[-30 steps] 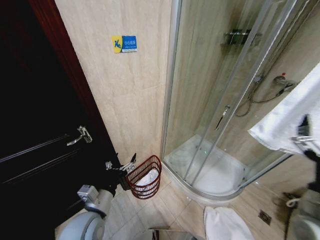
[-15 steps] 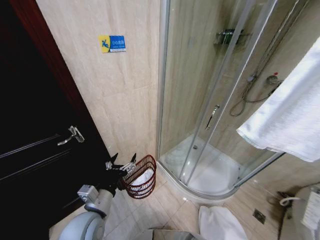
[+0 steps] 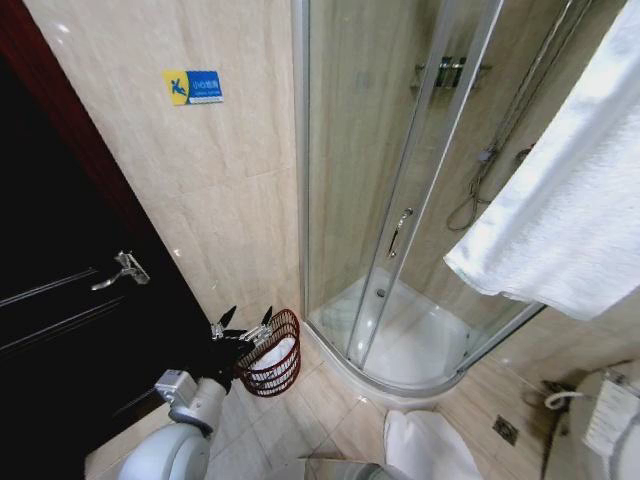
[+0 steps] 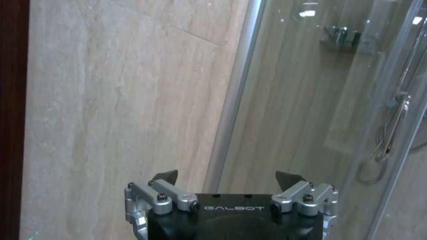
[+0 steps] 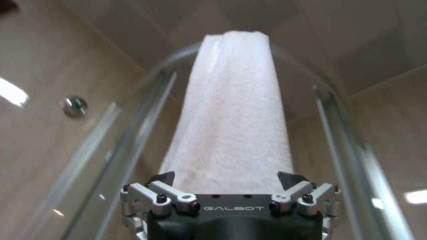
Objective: Discard the used towel into the hamper.
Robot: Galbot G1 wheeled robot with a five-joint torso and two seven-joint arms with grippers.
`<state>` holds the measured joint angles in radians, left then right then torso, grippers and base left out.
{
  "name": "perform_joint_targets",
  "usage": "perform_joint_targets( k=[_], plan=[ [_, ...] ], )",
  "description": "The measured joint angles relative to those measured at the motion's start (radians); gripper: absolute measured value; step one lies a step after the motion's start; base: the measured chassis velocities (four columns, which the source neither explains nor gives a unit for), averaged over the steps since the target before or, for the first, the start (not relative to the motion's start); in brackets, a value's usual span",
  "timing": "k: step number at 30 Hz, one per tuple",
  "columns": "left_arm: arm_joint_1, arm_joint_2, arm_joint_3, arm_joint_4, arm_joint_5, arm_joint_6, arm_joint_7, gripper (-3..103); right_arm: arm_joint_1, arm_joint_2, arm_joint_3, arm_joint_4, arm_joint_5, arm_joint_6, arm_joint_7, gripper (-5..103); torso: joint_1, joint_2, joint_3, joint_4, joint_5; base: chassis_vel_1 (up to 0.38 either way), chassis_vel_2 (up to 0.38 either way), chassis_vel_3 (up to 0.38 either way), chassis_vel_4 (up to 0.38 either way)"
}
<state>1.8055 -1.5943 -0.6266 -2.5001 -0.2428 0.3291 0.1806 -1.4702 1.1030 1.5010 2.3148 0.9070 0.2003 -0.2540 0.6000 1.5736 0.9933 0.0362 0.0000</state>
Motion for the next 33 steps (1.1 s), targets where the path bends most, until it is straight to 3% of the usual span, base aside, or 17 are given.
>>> perform_joint_targets(
  k=[1,5,6,10,13,17,28,33],
  plan=[
    [0.0,0.0,0.0,0.0,0.0,0.0,0.0,99,0.0,0.0,0.0,0.0,0.0,0.0,0.0,100,0.0,0.0,0.0,0.0,0.0,0.0,0.0,0.0,0.0],
    [0.0,0.0,0.0,0.0,0.0,0.0,0.0,99,0.074,-0.13,-0.001,-0.07,0.089,-0.036,0.008,100,0.0,0.0,0.0,-0.0001,-0.0005,0.0,0.0,0.0,0.0],
    [0.0,0.0,0.0,0.0,0.0,0.0,0.0,99,0.074,-0.13,-0.001,-0.07,0.089,-0.036,0.008,100,0.0,0.0,0.0,-0.0001,-0.0005,0.0,0.0,0.0,0.0],
    [0.0,0.0,0.0,0.0,0.0,0.0,0.0,99,0.157,-0.212,-0.065,-0.116,0.104,-0.061,0.029,100,0.0,0.0,0.0,-0.0002,0.0007,0.0,0.0,0.0,0.0],
    [0.0,0.0,0.0,0.0,0.0,0.0,0.0,99,0.276,-0.307,-0.152,-0.168,0.088,-0.09,0.061,100,0.0,0.0,0.0,0.0,0.0003,0.0,0.0,0.0,0.0],
    [0.0,0.0,0.0,0.0,0.0,0.0,0.0,99,0.397,-0.382,-0.244,-0.217,0.073,-0.118,0.098,100,0.0,0.0,0.0,-0.0003,-0.0006,0.0,0.0,0.0,0.0],
    [0.0,0.0,0.0,0.0,0.0,0.0,0.0,99,0.635,-0.493,-0.435,-0.312,0.075,-0.195,0.164,100,0.0,0.0,0.0,-0.0002,0.0001,0.0,0.0,0.0,0.0],
    [0.0,0.0,0.0,0.0,0.0,0.0,0.0,99,0.746,-0.546,-0.499,-0.393,0.014,-0.222,0.185,100,0.0,0.0,0.0,-0.0002,-0.0004,0.0,0.0,0.0,0.0]
  ],
)
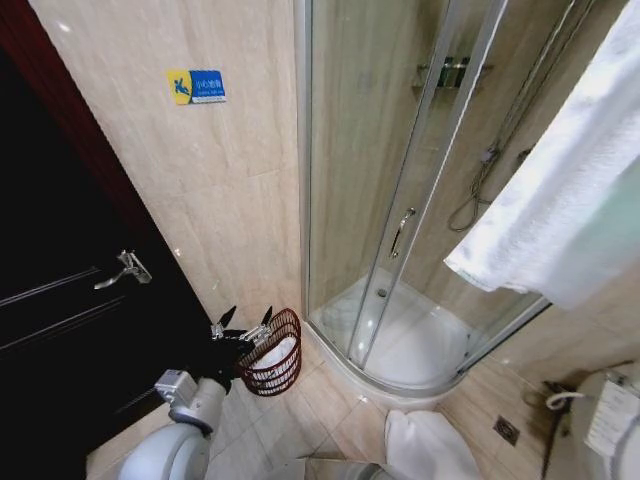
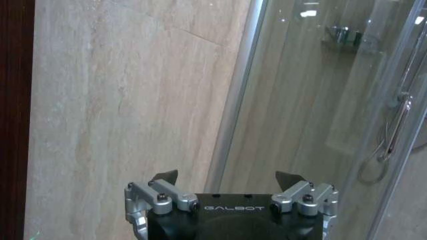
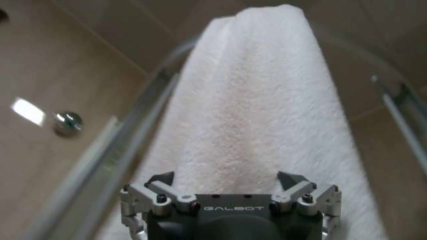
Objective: Discard the used towel into the hamper.
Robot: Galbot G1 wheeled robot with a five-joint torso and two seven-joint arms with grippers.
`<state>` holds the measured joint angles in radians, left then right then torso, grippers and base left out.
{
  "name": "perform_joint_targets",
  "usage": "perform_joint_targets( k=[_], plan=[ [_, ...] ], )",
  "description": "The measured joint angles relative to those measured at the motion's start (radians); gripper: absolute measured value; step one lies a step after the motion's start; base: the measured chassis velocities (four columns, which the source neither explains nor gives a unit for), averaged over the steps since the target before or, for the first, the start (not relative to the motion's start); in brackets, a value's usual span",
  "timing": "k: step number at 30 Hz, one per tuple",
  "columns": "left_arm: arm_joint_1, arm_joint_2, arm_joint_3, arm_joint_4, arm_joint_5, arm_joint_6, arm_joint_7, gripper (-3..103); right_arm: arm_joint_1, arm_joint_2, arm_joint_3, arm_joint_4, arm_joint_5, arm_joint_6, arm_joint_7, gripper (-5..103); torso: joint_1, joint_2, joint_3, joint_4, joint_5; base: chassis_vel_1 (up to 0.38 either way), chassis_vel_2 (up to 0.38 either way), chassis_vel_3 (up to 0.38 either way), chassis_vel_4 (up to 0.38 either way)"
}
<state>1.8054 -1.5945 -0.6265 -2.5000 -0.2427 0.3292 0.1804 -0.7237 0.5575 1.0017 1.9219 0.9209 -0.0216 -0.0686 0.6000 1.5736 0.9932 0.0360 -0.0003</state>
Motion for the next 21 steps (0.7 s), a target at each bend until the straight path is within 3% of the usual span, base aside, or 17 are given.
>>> perform_joint_targets(
  k=[2,3,5,11,14,15,17,21],
  plan=[
    [0.0,0.0,0.0,0.0,0.0,0.0,0.0,99,0.06,-0.016,-0.04,-0.055,-0.104,-0.023,0.042,100,0.0,0.0,0.0,0.0001,0.0004,0.0,0.0,0.0,0.0],
    [0.0,0.0,0.0,0.0,0.0,0.0,0.0,99,0.06,-0.016,-0.04,-0.055,-0.104,-0.023,0.042,100,0.0,0.0,0.0,0.0001,0.0004,0.0,0.0,0.0,0.0],
    [0.0,0.0,0.0,0.0,0.0,0.0,0.0,99,0.102,-0.019,-0.081,-0.097,-0.216,-0.026,0.113,100,0.0,0.0,0.0,0.0002,0.0004,0.0,0.0,0.0,0.0],
    [0.0,0.0,0.0,0.0,0.0,0.0,0.0,99,0.129,-0.014,-0.099,-0.128,-0.294,-0.024,0.176,100,0.0,0.0,0.0,0.0,0.0005,0.0,0.0,0.0,0.0],
    [0.0,0.0,0.0,0.0,0.0,0.0,0.0,99,0.141,-0.02,-0.097,-0.137,-0.119,-0.066,0.154,100,0.0,0.0,0.0,0.0001,0.0005,0.0,0.0,0.0,0.0],
    [0.0,0.0,0.0,0.0,0.0,0.0,0.0,99,0.141,-0.02,-0.097,-0.137,-0.119,-0.066,0.154,100,0.0,0.0,0.0,0.0001,0.0005,0.0,0.0,0.0,0.0],
    [0.0,0.0,0.0,0.0,0.0,0.0,0.0,99,0.148,-0.031,-0.096,-0.122,0.042,-0.111,0.126,100,0.0,0.0,0.0,0.0,0.0006,0.0,0.0,0.0,0.0],
    [0.0,0.0,0.0,0.0,0.0,0.0,0.0,99,0.188,-0.055,-0.141,-0.083,0.178,-0.153,0.097,100,0.0,0.0,0.0,0.0,0.0002,0.0,0.0,0.0,0.0]
  ],
)
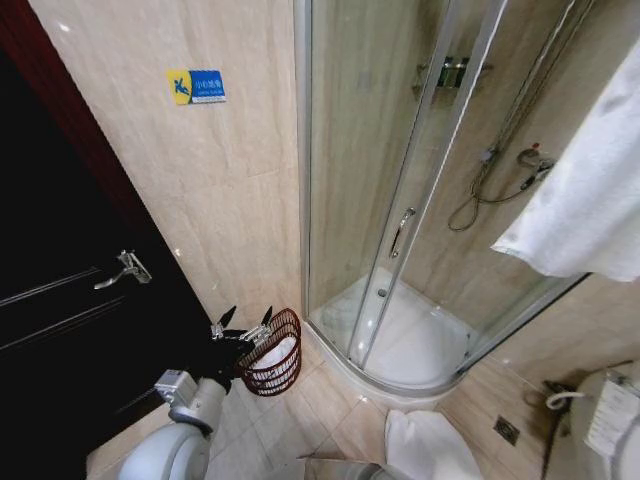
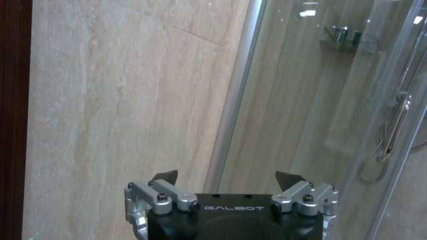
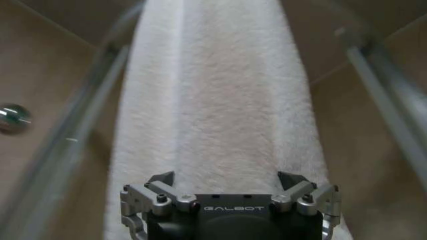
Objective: Discard the used towel into the hamper.
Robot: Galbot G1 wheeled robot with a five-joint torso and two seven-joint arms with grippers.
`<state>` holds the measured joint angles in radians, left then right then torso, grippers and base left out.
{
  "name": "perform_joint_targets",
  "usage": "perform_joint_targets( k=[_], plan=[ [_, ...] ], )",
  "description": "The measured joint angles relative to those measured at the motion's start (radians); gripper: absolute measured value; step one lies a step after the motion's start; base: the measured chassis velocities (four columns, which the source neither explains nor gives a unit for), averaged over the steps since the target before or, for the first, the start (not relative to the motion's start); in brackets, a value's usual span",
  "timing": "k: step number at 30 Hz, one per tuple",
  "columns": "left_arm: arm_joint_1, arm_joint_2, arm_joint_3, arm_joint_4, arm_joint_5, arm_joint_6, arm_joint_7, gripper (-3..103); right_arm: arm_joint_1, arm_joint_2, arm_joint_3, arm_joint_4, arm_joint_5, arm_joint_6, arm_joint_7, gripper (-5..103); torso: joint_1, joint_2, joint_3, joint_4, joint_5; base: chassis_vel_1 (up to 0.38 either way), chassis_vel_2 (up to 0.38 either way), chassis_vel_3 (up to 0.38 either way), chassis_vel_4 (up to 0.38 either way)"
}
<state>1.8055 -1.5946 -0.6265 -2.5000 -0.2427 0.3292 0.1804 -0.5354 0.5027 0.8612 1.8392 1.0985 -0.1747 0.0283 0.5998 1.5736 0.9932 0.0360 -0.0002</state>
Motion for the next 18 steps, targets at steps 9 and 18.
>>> perform_joint_targets(
  k=[9,18],
  plan=[
    [0.0,0.0,0.0,0.0,0.0,0.0,0.0,99,0.138,-0.038,-0.162,0.004,0.057,-0.034,-0.047,100,0.0,0.0,0.0,0.0002,-0.0001,0.0,0.0,0.0,0.0],
    [0.0,0.0,0.0,0.0,0.0,0.0,0.0,99,0.156,-0.012,-0.199,-0.003,-0.043,-0.025,-0.052,86,0.0,0.0,0.0,0.0004,0.0001,0.0,0.0,0.0,0.0]
  ],
)
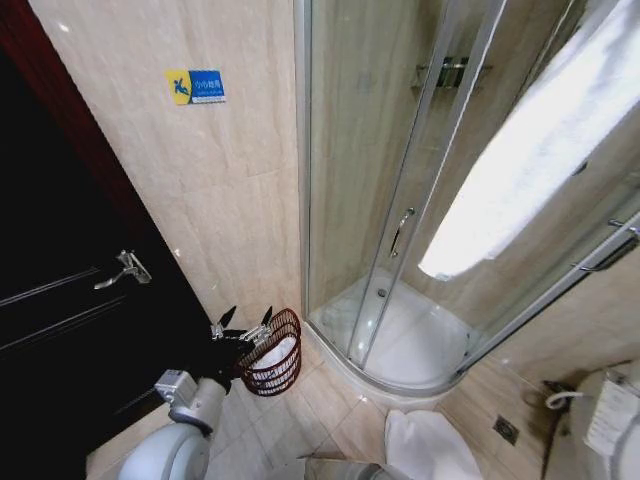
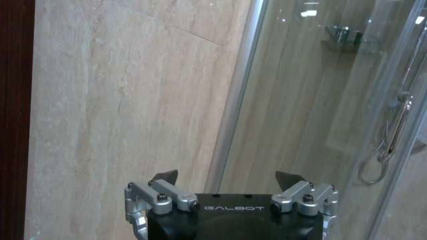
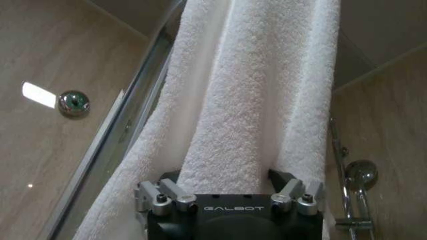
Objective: Discard the used towel into the hamper.
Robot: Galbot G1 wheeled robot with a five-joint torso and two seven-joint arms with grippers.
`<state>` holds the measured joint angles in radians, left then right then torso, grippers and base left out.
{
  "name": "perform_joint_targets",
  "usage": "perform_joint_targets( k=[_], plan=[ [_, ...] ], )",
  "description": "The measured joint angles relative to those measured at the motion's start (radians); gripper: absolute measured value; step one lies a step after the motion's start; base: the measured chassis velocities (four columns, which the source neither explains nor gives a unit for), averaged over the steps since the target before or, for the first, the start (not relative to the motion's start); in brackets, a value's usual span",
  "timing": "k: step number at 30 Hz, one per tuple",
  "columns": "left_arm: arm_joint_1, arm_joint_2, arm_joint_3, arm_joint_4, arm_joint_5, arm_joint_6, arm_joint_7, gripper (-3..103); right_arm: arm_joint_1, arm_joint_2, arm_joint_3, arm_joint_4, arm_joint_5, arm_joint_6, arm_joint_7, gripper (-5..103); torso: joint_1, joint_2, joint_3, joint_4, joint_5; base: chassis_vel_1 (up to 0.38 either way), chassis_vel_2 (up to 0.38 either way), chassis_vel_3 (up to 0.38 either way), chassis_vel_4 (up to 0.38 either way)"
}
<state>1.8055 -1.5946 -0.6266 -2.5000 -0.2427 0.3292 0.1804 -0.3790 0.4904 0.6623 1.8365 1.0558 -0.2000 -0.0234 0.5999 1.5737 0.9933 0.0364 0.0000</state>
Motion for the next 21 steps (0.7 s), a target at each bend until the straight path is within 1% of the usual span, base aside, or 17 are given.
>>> perform_joint_targets(
  k=[1,4,5,6,7,8,9,12,13,16,18,19,21],
  plan=[
    [0.0,0.0,0.0,0.0,0.0,0.0,0.0,99,0.0,0.0,0.0,0.0,0.0,0.0,0.0,86,0.0,0.0,0.0,0.0,0.0,0.0,0.0,0.0,0.0],
    [0.0,0.0,0.0,0.0,0.0,0.0,0.0,99,-0.019,-0.008,0.021,0.004,-0.003,0.003,-0.002,74,0.0,0.0,0.0,-0.0006,0.0001,0.0,0.0,0.0,0.0],
    [0.0,0.0,0.0,0.0,0.0,0.0,0.0,99,-0.019,-0.008,0.021,0.004,-0.003,0.003,-0.002,74,0.0,0.0,0.0,-0.0006,0.0001,0.0,0.0,0.0,0.0],
    [0.0,0.0,0.0,0.0,0.0,0.0,0.0,99,-0.021,-0.01,0.025,0.003,-0.003,0.004,-0.002,71,0.0,0.0,0.0,-0.0005,0.0,0.0,0.0,0.0,0.0],
    [0.0,0.0,0.0,0.0,0.0,0.0,0.0,99,-0.023,-0.011,0.028,0.003,-0.003,0.004,-0.002,71,0.0,0.0,0.0,-0.0005,0.0001,0.0,0.0,0.0,0.0],
    [0.0,0.0,0.0,0.0,0.0,0.0,0.0,99,-0.027,-0.013,0.033,0.003,-0.003,0.005,-0.003,66,0.0,0.0,0.0,-0.0004,0.0001,0.0,0.0,0.0,0.0],
    [0.0,0.0,0.0,0.0,0.0,0.0,0.0,99,-0.027,-0.013,0.033,0.003,-0.003,0.005,-0.003,66,0.0,0.0,0.0,-0.0004,0.0001,0.0,0.0,0.0,0.0],
    [0.0,0.0,0.0,0.0,0.0,0.0,0.0,99,-0.045,-0.016,0.052,0.008,-0.002,0.005,-0.003,54,0.0,0.0,0.0,-0.0002,0.0001,0.0,0.0,0.0,0.0],
    [0.0,0.0,0.0,0.0,0.0,0.0,0.0,99,-0.045,-0.016,0.052,0.008,-0.002,0.005,-0.003,54,0.0,0.0,0.0,-0.0002,0.0001,0.0,0.0,0.0,0.0],
    [0.0,0.0,0.0,0.0,0.0,0.0,0.0,99,-0.07,-0.021,0.074,0.014,-0.002,0.006,-0.003,42,0.0,0.0,0.0,-0.0003,0.0,0.0,0.0,0.0,0.0],
    [0.0,0.0,0.0,0.0,0.0,0.0,0.0,99,-0.077,-0.022,0.08,0.016,-0.001,0.007,-0.004,42,0.0,0.0,0.0,-0.0003,0.0,0.0,0.0,0.0,0.0],
    [0.0,0.0,0.0,0.0,0.0,0.0,0.0,99,-0.089,-0.025,0.088,0.018,-0.001,0.008,-0.006,35,0.0,0.0,0.0,-0.0003,0.0001,0.0,0.0,0.0,0.0],
    [0.0,0.0,0.0,0.0,0.0,0.0,0.0,99,-0.095,-0.028,0.094,0.02,-0.001,0.009,-0.007,35,0.0,0.0,0.0,-0.0002,0.0001,0.0,0.0,0.0,0.0]
  ],
)
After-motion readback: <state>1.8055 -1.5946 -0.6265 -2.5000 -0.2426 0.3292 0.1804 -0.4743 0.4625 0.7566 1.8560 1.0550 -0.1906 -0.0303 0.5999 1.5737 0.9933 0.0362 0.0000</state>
